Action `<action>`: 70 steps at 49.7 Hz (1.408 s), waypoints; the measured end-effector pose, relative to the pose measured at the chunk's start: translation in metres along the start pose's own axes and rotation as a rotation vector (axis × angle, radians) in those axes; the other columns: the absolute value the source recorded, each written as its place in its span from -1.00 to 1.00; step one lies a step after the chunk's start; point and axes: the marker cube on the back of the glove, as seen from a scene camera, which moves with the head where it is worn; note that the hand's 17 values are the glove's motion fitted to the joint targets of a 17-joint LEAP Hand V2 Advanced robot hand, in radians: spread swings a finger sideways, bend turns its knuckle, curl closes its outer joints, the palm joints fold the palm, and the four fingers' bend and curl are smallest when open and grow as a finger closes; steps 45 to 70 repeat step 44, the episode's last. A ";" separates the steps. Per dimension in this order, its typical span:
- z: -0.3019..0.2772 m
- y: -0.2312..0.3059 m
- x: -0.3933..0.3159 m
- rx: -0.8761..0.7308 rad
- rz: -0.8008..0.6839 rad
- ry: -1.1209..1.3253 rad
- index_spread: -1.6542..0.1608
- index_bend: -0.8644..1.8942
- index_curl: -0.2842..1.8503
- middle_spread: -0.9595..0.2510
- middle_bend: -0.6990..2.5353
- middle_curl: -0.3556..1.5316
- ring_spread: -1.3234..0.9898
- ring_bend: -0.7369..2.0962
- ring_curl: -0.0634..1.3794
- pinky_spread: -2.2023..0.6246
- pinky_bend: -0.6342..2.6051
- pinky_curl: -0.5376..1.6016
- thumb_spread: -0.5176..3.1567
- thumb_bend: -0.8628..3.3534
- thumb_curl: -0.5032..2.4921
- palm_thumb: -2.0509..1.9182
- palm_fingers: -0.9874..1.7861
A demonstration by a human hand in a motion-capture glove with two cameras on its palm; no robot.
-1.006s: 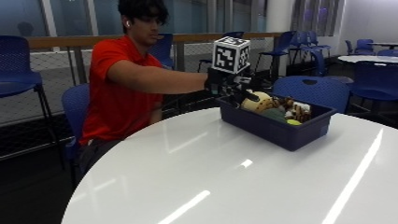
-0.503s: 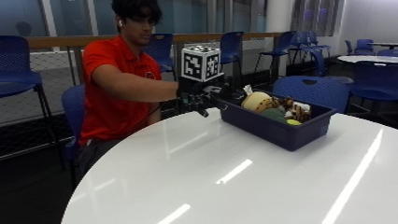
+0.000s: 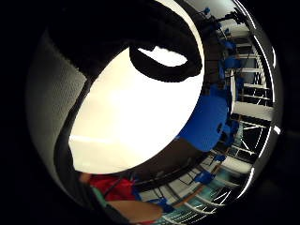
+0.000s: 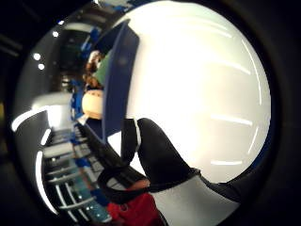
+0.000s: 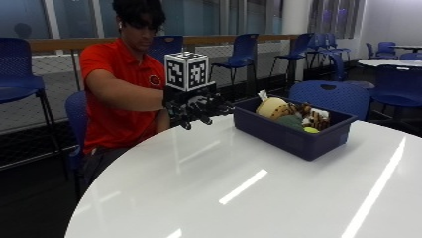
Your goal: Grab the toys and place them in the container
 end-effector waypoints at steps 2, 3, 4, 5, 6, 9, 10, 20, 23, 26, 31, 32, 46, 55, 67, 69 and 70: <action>-0.001 0.003 0.002 0.002 0.000 -0.004 0.46 -0.29 -0.54 0.49 -0.50 -0.44 0.20 -0.35 -0.46 0.63 0.13 -0.21 -0.11 -0.62 -0.51 0.00 -0.45; -0.002 0.006 0.003 0.003 0.000 -0.006 0.46 -0.29 -0.54 0.49 -0.50 -0.44 0.20 -0.35 -0.46 0.63 0.13 -0.21 -0.11 -0.62 -0.51 0.00 -0.45; -0.003 0.008 0.004 0.004 -0.001 -0.008 0.46 -0.29 -0.54 0.49 -0.50 -0.44 0.20 -0.35 -0.46 0.63 0.13 -0.21 -0.11 -0.62 -0.51 0.00 -0.45; -0.003 0.009 0.006 0.005 -0.001 -0.009 0.46 -0.29 -0.54 0.49 -0.50 -0.44 0.20 -0.35 -0.46 0.63 0.12 -0.21 -0.11 -0.62 -0.51 0.00 -0.45; -0.004 0.011 0.007 0.006 0.000 -0.010 0.46 -0.29 -0.54 0.49 -0.50 -0.44 0.20 -0.35 -0.46 0.63 0.12 -0.21 -0.11 -0.62 -0.51 0.00 -0.45; -0.007 0.015 0.011 0.010 -0.001 -0.010 0.46 -0.29 -0.54 0.49 -0.50 -0.44 0.20 -0.35 -0.46 0.63 0.12 -0.21 -0.11 -0.62 -0.51 0.00 -0.45; -0.007 0.016 0.012 0.012 -0.002 -0.009 0.46 -0.29 -0.54 0.49 -0.50 -0.44 0.20 -0.35 -0.46 0.63 0.12 -0.21 -0.11 -0.62 -0.51 0.00 -0.45; -0.017 0.026 0.022 0.031 0.000 -0.014 0.46 -0.29 -0.55 0.49 -0.50 -0.45 0.19 -0.34 -0.45 0.63 0.12 -0.20 -0.11 -0.62 -0.52 0.00 -0.45; -0.018 0.028 0.026 0.031 0.011 -0.012 0.46 -0.29 -0.55 0.49 -0.50 -0.45 0.19 -0.34 -0.45 0.63 0.12 -0.20 -0.11 -0.62 -0.52 0.00 -0.44; -0.019 0.030 0.028 0.028 0.027 -0.016 0.46 -0.29 -0.55 0.49 -0.50 -0.45 0.19 -0.34 -0.45 0.63 0.11 -0.20 -0.11 -0.62 -0.52 0.00 -0.44; -0.019 0.034 0.033 0.020 0.040 -0.013 0.46 -0.29 -0.55 0.49 -0.50 -0.45 0.19 -0.34 -0.45 0.63 0.11 -0.20 -0.11 -0.62 -0.52 0.00 -0.44; -0.019 0.035 0.034 0.019 0.044 -0.009 0.46 -0.28 -0.55 0.49 -0.50 -0.45 0.19 -0.34 -0.45 0.63 0.11 -0.20 -0.11 -0.62 -0.52 0.00 -0.44; -0.024 0.044 0.053 0.016 0.079 -0.010 0.46 -0.29 -0.55 0.48 -0.50 -0.45 0.18 -0.34 -0.44 0.63 0.11 -0.20 -0.10 -0.61 -0.52 0.00 -0.44; -0.024 0.044 0.053 0.016 0.079 -0.010 0.46 -0.29 -0.55 0.48 -0.50 -0.45 0.18 -0.34 -0.44 0.63 0.11 -0.20 -0.10 -0.61 -0.52 0.00 -0.44; -0.024 0.044 0.053 0.016 0.079 -0.010 0.46 -0.29 -0.55 0.48 -0.50 -0.45 0.18 -0.34 -0.44 0.63 0.11 -0.20 -0.10 -0.61 -0.52 0.00 -0.44; -0.024 0.044 0.053 0.016 0.079 -0.010 0.46 -0.29 -0.55 0.48 -0.50 -0.45 0.18 -0.34 -0.44 0.63 0.11 -0.20 -0.10 -0.61 -0.52 0.00 -0.44; -0.024 0.044 0.053 0.016 0.079 -0.010 0.46 -0.29 -0.55 0.48 -0.50 -0.45 0.18 -0.34 -0.44 0.63 0.11 -0.20 -0.10 -0.61 -0.52 0.00 -0.44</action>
